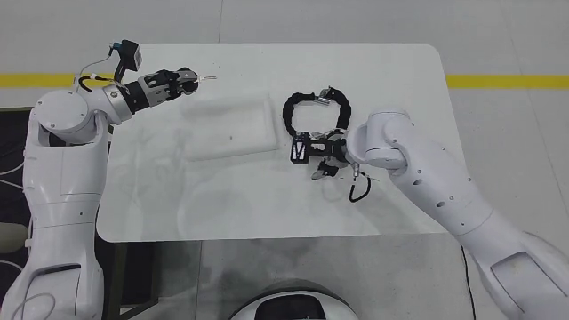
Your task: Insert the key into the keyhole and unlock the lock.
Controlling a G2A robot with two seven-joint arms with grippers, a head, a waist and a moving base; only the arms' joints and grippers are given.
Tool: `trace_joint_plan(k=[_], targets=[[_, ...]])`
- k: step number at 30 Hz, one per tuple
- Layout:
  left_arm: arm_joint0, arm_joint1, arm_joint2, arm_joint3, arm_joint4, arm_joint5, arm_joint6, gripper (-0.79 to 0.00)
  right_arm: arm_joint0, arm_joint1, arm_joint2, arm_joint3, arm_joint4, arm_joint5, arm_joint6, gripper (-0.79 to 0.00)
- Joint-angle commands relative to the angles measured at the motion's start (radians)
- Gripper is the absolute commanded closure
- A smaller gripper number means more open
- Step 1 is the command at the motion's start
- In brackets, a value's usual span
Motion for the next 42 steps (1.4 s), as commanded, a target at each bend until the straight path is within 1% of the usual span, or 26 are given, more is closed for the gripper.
trace_joint_plan(k=[1,7,9,11,13,14,15,16,17,20,22,25,27,29,30,31,32,33,36,38,40,42], targets=[[0.0,0.0,0.0,0.0,0.0,0.0,0.0,0.0,0.014,0.011,-0.018,0.005,0.009,0.01,0.01,-0.369],[0.0,0.0,0.0,0.0,0.0,0.0,0.0,0.0,0.049,0.031,-0.076,0.008,0.011,0.013,0.013,-0.379],[0.0,0.0,0.0,0.0,0.0,0.0,0.0,0.0,0.057,0.032,-0.093,0.006,-0.019,0.015,0.015,-0.382],[0.0,0.0,0.0,0.0,0.0,0.0,0.0,0.0,0.058,0.028,-0.097,0.001,-0.025,0.001,0.001,-0.514],[0.0,0.0,0.0,0.0,0.0,0.0,0.0,0.0,0.056,0.022,-0.094,-0.003,-0.04,-0.005,-0.005,-0.517],[0.0,0.0,0.0,0.0,0.0,0.0,0.0,0.0,0.055,0.018,-0.094,-0.007,-0.054,-0.006,-0.006,-0.566],[0.0,0.0,0.0,0.0,0.0,0.0,0.0,0.0,0.052,0.014,-0.09,-0.015,-0.064,-0.012,-0.012,-0.597],[0.0,0.0,0.0,0.0,0.0,0.0,0.0,0.0,0.049,0.009,-0.083,-0.02,-0.072,-0.017,-0.017,-0.56],[0.0,0.0,0.0,0.0,0.0,0.0,0.0,0.0,0.044,0.004,-0.077,-0.022,-0.083,-0.019,-0.019,-0.493],[0.0,0.0,0.0,0.0,0.0,0.0,0.0,0.0,0.031,-0.012,-0.071,-0.023,-0.129,-0.018,-0.018,-0.446],[0.0,0.0,0.0,0.0,0.0,0.0,0.0,0.0,0.02,-0.025,-0.06,-0.012,-0.152,-0.012,-0.012,-0.385],[0.0,0.0,0.0,0.0,0.0,0.0,0.0,0.0,0.004,-0.045,-0.042,0.007,-0.158,-0.005,-0.021,-0.366],[0.0,0.0,0.0,0.0,0.0,0.0,0.0,0.0,-0.007,-0.058,-0.03,0.021,-0.177,0.008,-0.018,-0.326],[0.0,0.0,0.0,0.0,0.0,0.0,0.0,0.0,-0.019,-0.071,-0.023,0.041,-0.175,0.01,-0.01,-0.308],[0.0,0.0,0.0,0.0,0.0,0.0,0.0,0.0,-0.023,-0.078,-0.016,0.05,-0.174,0.016,-0.004,-0.28],[0.0,0.0,0.0,0.0,0.0,0.0,0.0,0.0,-0.025,-0.084,-0.008,0.057,-0.179,0.024,0.004,-0.225],[0.0,0.0,0.0,0.0,0.0,0.0,0.0,0.0,-0.027,-0.09,-0.004,0.062,-0.188,0.024,0.02,-0.046],[0.0,0.0,0.0,0.0,0.0,0.0,0.0,0.0,-0.029,-0.095,0.003,0.064,-0.194,0.029,0.029,0.0],[0.0,0.0,0.0,0.0,0.0,0.0,0.0,0.0,-0.039,-0.103,0.011,0.069,-0.199,0.042,0.042,0.0],[0.0,0.0,0.0,0.0,0.0,0.0,0.0,0.0,-0.035,-0.099,0.02,0.061,-0.172,0.05,0.05,0.0],[0.0,0.0,0.0,0.0,0.0,0.0,0.0,0.0,-0.032,-0.085,0.022,0.039,-0.125,0.061,0.061,0.0],[0.0,0.0,0.0,0.0,0.0,0.0,0.0,0.0,-0.025,-0.058,0.037,0.001,-0.038,0.074,0.075,0.0]])
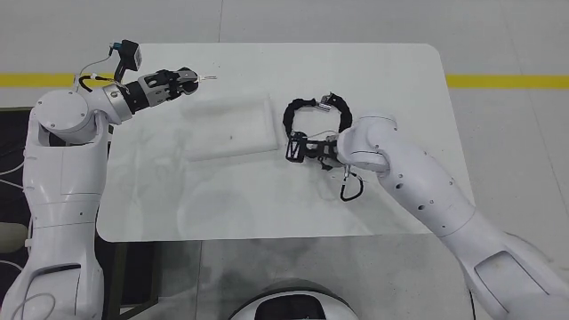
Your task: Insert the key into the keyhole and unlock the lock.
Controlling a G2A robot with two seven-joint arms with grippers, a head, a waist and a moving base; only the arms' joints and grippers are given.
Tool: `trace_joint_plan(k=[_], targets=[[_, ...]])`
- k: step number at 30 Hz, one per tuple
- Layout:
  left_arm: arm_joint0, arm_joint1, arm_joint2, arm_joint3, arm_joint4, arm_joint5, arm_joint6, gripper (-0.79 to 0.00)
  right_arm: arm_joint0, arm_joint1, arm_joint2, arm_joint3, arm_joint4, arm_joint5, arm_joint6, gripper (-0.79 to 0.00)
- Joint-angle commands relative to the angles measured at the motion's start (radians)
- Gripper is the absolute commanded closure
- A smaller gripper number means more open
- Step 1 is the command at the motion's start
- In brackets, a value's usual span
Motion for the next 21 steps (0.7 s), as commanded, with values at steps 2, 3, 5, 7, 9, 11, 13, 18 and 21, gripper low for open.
trace_joint_plan(k=[2,3,5,7,9,11,13,18,21], targets=[[0.0,0.0,0.0,0.0,0.0,0.0,0.0,0.0,0.009,0.052,0.016,-0.08,0.136,0.024,0.024,0.0],[0.0,0.0,0.0,0.0,0.0,0.0,0.0,0.0,0.011,0.075,0.02,-0.113,0.185,0.037,0.037,0.0],[0.0,0.0,0.0,0.0,0.0,0.0,0.0,0.0,0.021,0.129,0.01,-0.185,0.253,0.072,0.072,0.0],[0.0,0.0,0.0,0.0,0.0,0.0,0.0,0.0,0.034,0.187,-0.005,-0.248,0.32,0.105,0.105,0.0],[0.0,0.0,0.0,0.0,0.0,0.0,0.0,0.0,0.05,0.248,-0.027,-0.298,0.377,0.146,0.146,0.0],[0.0,0.0,0.0,0.0,0.0,0.0,0.0,0.0,0.069,0.308,-0.054,-0.331,0.427,0.181,0.182,0.0],[0.0,0.0,0.0,0.0,0.0,0.0,0.0,0.0,0.088,0.364,-0.104,-0.368,0.483,0.202,0.203,0.0],[0.0,0.0,0.0,0.0,0.0,0.0,0.0,0.0,0.152,0.474,-0.211,-0.393,0.608,0.202,0.202,0.0],[0.0,0.0,0.0,0.0,0.0,0.0,0.0,0.0,0.206,0.513,-0.253,-0.386,0.649,0.172,0.172,-0.785]])
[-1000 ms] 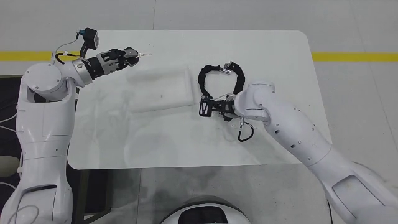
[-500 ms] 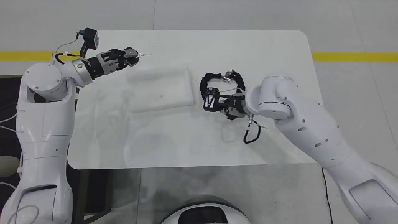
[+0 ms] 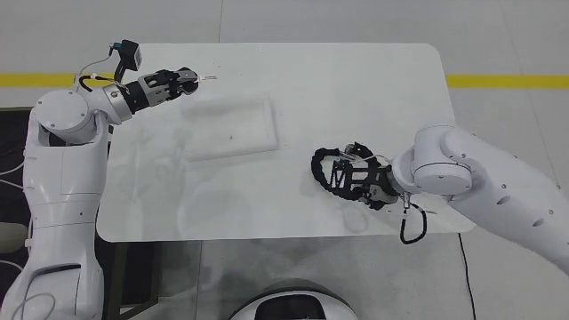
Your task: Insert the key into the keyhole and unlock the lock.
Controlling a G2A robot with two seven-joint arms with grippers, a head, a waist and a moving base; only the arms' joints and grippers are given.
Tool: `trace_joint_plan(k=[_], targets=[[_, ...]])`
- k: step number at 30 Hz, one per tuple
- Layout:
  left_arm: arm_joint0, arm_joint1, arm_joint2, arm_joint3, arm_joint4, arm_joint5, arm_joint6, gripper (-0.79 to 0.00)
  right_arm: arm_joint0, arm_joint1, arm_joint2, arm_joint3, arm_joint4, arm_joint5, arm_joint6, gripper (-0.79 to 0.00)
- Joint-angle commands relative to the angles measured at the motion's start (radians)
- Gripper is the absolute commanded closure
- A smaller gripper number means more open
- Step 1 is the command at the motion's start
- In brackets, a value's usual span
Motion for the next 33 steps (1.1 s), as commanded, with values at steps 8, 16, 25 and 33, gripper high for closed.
trace_joint_plan(k=[8,16,25,33], targets=[[0.0,0.0,0.0,0.0,0.0,0.0,0.0,0.0,0.109,0.029,-0.006,0.064,0.01,-0.091,-0.092,-0.785],[0.0,0.0,0.0,0.0,0.0,0.0,0.0,0.0,0.155,-0.069,-0.037,0.171,-0.141,-0.135,-0.176,-0.785],[0.0,0.0,0.0,0.0,0.0,0.0,0.0,0.0,0.163,-0.276,-0.146,0.35,-0.273,-0.213,-0.223,-0.594],[0.0,0.0,0.0,0.0,0.0,0.0,0.0,0.0,0.153,-0.417,-0.181,0.513,-0.363,-0.218,-0.218,-0.32]])
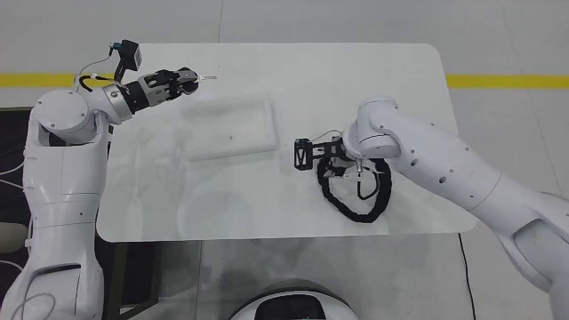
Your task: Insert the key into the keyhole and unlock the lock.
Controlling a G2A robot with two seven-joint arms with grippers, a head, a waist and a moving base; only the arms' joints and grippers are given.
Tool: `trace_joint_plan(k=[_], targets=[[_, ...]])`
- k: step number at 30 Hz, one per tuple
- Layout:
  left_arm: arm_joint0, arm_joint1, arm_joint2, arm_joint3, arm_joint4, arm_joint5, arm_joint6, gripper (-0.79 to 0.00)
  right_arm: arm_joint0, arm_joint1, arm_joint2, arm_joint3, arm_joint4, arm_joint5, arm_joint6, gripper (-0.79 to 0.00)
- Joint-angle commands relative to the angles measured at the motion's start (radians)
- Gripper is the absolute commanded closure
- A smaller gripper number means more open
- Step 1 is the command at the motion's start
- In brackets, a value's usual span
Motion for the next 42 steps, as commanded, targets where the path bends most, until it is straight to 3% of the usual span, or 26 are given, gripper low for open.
trace_joint_plan(k=[1,7,13,18,24,32,34,35,37,42], targets=[[0.0,0.0,0.0,0.0,0.0,0.0,0.0,0.0,0.002,-0.024,-0.01,0.033,-0.027,0.007,0.007,-0.305],[0.0,0.0,0.0,0.0,0.0,0.0,0.0,0.0,0.01,-0.073,-0.002,0.104,-0.066,0.013,0.013,-0.332],[0.0,0.0,0.0,0.0,0.0,0.0,0.0,0.0,0.03,-0.086,0.0,0.123,-0.061,0.019,0.019,-0.348],[0.0,0.0,0.0,0.0,0.0,0.0,0.0,0.0,0.056,-0.069,0.0,0.109,-0.008,0.023,0.023,-0.332],[0.0,0.0,0.0,0.0,0.0,0.0,0.0,0.0,0.077,-0.032,-0.032,0.088,0.067,0.037,0.037,-0.369],[0.0,0.0,0.0,0.0,0.0,0.0,0.0,0.0,0.094,-0.016,-0.104,0.093,0.069,0.023,0.023,-0.329],[0.0,0.0,0.0,0.0,0.0,0.0,0.0,0.0,0.1,-0.018,-0.114,0.096,0.047,0.033,0.033,-0.212],[0.0,0.0,0.0,0.0,0.0,0.0,0.0,0.0,0.102,-0.019,-0.116,0.097,0.039,0.037,0.037,-0.206],[0.0,0.0,0.0,0.0,0.0,0.0,0.0,0.0,0.101,-0.023,-0.118,0.103,0.031,0.042,0.042,0.0],[0.0,0.0,0.0,0.0,0.0,0.0,0.0,0.0,0.105,-0.026,-0.103,0.117,0.058,0.055,0.055,0.0]])
